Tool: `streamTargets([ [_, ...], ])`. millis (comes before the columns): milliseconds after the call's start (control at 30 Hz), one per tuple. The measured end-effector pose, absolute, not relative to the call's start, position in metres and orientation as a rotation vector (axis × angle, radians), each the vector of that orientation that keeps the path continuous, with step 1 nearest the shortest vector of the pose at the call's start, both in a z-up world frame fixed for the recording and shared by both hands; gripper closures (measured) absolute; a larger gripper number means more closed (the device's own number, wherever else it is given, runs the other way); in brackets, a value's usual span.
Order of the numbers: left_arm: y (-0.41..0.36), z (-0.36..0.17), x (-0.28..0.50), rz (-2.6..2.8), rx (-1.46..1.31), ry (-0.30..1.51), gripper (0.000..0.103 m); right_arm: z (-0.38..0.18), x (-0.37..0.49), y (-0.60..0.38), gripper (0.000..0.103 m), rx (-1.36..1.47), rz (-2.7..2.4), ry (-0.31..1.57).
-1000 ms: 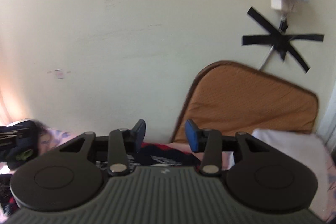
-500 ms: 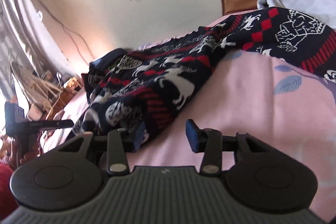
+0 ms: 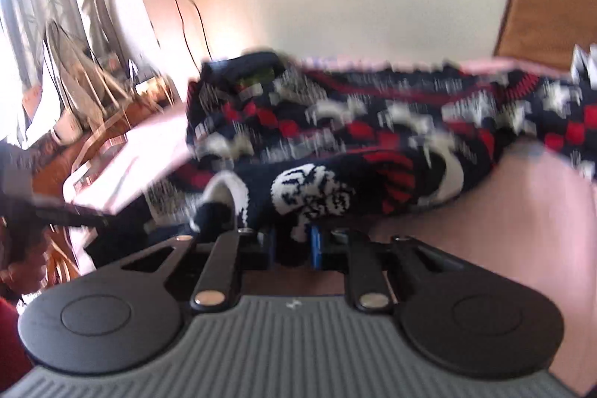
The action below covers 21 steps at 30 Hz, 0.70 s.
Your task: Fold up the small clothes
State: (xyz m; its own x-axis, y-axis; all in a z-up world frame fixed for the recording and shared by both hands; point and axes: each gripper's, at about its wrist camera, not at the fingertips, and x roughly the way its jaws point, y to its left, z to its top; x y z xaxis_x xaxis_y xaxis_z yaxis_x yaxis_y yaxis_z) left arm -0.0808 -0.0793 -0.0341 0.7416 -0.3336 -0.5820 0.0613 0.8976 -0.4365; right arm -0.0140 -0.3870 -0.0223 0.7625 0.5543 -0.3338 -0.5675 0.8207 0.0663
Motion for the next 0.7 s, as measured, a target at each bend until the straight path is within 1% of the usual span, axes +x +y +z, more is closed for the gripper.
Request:
streamTargets([
  [133, -0.058, -0.03, -0.075, -0.163, -0.46, 0.675, 0.095, 0.023, 0.005, -0.373, 0.082, 0.03, 0.629, 0.249],
  [167, -0.055, -0.032, -0.07, -0.134, -0.468, 0.693, 0.091, 0.028, 0.015, -0.365, 0.08, 0.041, 0.623, 0.246],
  [200, -0.054, -0.037, -0.066, -0.11, -0.482, 0.714, 0.09, 0.03, 0.027, -0.353, 0.077, 0.04, 0.596, 0.257],
  [233, -0.052, -0.041, -0.062, -0.106, -0.504, 0.727, 0.09, 0.027, 0.04, -0.339, 0.068, 0.02, 0.566, 0.285],
  [267, -0.052, -0.043, -0.061, -0.109, -0.518, 0.725, 0.09, 0.02, 0.055, -0.326, 0.065, -0.018, 0.54, 0.33],
  [333, -0.056, -0.041, -0.062, -0.111, -0.49, 0.716, 0.09, 0.003, 0.074, -0.31, 0.066, -0.071, 0.504, 0.406],
  [367, -0.057, -0.041, -0.062, -0.111, -0.475, 0.713, 0.087, -0.001, 0.075, -0.314, 0.066, -0.056, 0.505, 0.413],
  [400, -0.057, -0.041, -0.063, -0.118, -0.471, 0.71, 0.086, 0.0, 0.072, -0.324, 0.066, -0.016, 0.513, 0.4],
  [467, -0.055, -0.043, -0.065, -0.143, -0.483, 0.702, 0.079, 0.007, 0.057, -0.352, 0.063, 0.089, 0.523, 0.358],
  [533, -0.055, -0.043, -0.065, -0.165, -0.488, 0.701, 0.074, 0.012, 0.041, -0.378, 0.05, 0.153, 0.497, 0.319],
  [667, -0.058, -0.04, -0.063, -0.175, -0.466, 0.711, 0.069, 0.007, 0.015, -0.399, 0.04, 0.197, 0.506, 0.35],
  [700, -0.06, -0.039, -0.064, -0.173, -0.455, 0.712, 0.067, 0.003, 0.009, -0.397, 0.034, 0.194, 0.529, 0.361],
])
